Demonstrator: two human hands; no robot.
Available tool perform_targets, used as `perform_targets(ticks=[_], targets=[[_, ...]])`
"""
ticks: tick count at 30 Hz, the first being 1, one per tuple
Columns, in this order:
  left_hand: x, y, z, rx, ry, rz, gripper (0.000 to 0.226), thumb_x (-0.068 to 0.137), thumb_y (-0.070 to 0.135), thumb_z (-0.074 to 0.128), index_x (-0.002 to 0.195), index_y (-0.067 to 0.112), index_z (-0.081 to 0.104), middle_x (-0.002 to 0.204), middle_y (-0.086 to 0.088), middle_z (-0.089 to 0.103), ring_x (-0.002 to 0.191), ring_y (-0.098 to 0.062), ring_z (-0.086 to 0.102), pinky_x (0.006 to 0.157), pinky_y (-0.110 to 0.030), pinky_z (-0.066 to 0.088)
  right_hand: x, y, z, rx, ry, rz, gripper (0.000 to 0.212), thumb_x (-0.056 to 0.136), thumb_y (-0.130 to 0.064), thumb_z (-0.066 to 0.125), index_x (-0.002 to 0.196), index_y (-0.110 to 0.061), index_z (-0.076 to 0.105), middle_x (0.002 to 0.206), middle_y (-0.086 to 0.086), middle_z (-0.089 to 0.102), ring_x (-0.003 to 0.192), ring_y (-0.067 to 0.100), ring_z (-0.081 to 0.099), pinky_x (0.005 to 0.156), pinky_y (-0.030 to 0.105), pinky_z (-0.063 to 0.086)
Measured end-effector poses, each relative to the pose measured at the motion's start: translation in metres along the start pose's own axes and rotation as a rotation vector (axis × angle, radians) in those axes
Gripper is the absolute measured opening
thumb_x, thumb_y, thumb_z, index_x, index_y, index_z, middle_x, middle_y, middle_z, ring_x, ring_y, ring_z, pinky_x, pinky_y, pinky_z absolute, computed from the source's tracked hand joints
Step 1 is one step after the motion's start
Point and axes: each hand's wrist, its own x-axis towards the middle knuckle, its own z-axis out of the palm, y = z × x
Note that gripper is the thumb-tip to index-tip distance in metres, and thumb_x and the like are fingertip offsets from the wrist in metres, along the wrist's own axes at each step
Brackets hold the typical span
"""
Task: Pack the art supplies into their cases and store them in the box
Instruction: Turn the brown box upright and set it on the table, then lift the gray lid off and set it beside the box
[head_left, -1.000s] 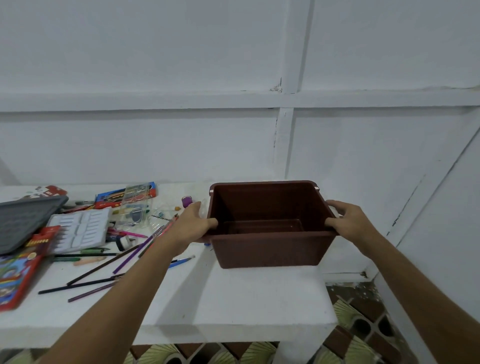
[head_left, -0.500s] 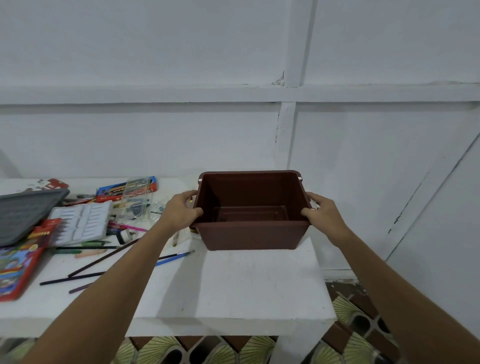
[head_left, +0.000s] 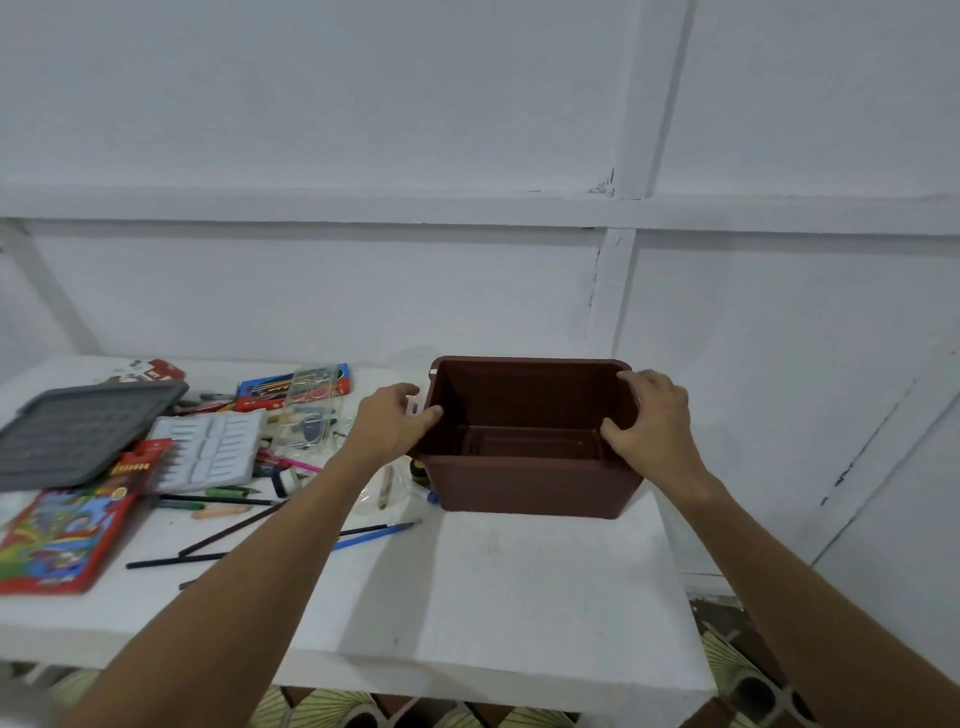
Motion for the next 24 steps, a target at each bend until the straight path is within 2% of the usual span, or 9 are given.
perform_targets(ticks=[3,6,9,13,17,21,24], targets=[[0.002,-0.012,-0.015,0.005,0.007,0.024,0.052,0.083,0.043,0.065,0.128,0.017,0.058,0.125,-0.006,0.061,0.108,-0.022,0.06,0.085,-0.027,0.042,0.006,-0.039,0.016,0.157,-0.043,-0.095,0.05,0.074,-0.023,0.074,0.121,-0.014,0.059,0.117,0.004,0.058,0.109,0.021,0.051,0.096,0.028,0.041],[-0.001,-0.034,-0.043,-0.023,0.004,-0.001,0.044,0.082,0.04,0.067,0.12,0.019,0.063,0.115,0.0,0.065,0.102,-0.017,0.061,0.092,-0.031,0.047,0.006,-0.096,0.045,0.312,-0.164,-0.13,0.04,0.076,-0.02,0.074,0.114,-0.013,0.065,0.103,-0.001,0.064,0.089,0.01,0.057,0.081,0.016,0.045],[-0.007,-0.073,-0.085,-0.062,0.016,-0.07,0.038,0.082,0.034,0.068,0.116,0.018,0.064,0.11,0.003,0.066,0.092,-0.016,0.063,0.087,-0.034,0.052,0.007,-0.161,0.089,0.39,-0.291,-0.185,0.034,0.077,-0.018,0.073,0.11,-0.012,0.067,0.097,0.001,0.067,0.081,0.01,0.06,0.074,0.004,0.044],[-0.011,-0.154,-0.16,-0.034,0.12,-0.196,0.037,0.081,0.025,0.068,0.116,0.012,0.066,0.106,-0.005,0.069,0.083,-0.02,0.064,0.085,-0.033,0.053,0.002,-0.263,0.163,0.47,-0.453,-0.272,0.034,0.077,-0.02,0.072,0.11,-0.013,0.067,0.096,0.001,0.067,0.081,0.013,0.063,0.08,0.024,0.053],[-0.007,-0.243,-0.239,0.008,0.224,-0.333,0.033,0.081,0.019,0.066,0.113,0.01,0.068,0.105,-0.008,0.07,0.097,-0.02,0.065,0.086,-0.027,0.048,-0.011,-0.362,0.24,0.538,-0.599,-0.286,0.033,0.079,-0.018,0.071,0.11,-0.012,0.067,0.097,0.003,0.066,0.082,0.013,0.062,0.077,0.024,0.049],[0.01,-0.328,-0.304,0.014,0.278,-0.444,0.041,0.076,0.027,0.069,0.114,0.012,0.066,0.11,-0.006,0.068,0.103,-0.022,0.062,0.089,-0.03,0.049,-0.019,-0.435,0.315,0.532,-0.668,-0.232,0.027,0.078,-0.013,0.07,0.103,-0.004,0.069,0.089,0.005,0.067,0.085,0.017,0.063,0.076,0.029,0.051],[0.033,-0.383,-0.338,0.073,0.266,-0.476,0.044,0.077,0.029,0.068,0.118,0.014,0.065,0.113,-0.006,0.067,0.107,-0.024,0.06,0.092,-0.031,0.047,-0.017,-0.47,0.363,0.469,-0.67,-0.169,0.037,0.078,-0.02,0.072,0.112,-0.005,0.065,0.102,0.009,0.068,0.094,0.018,0.063,0.077,0.022,0.047]])
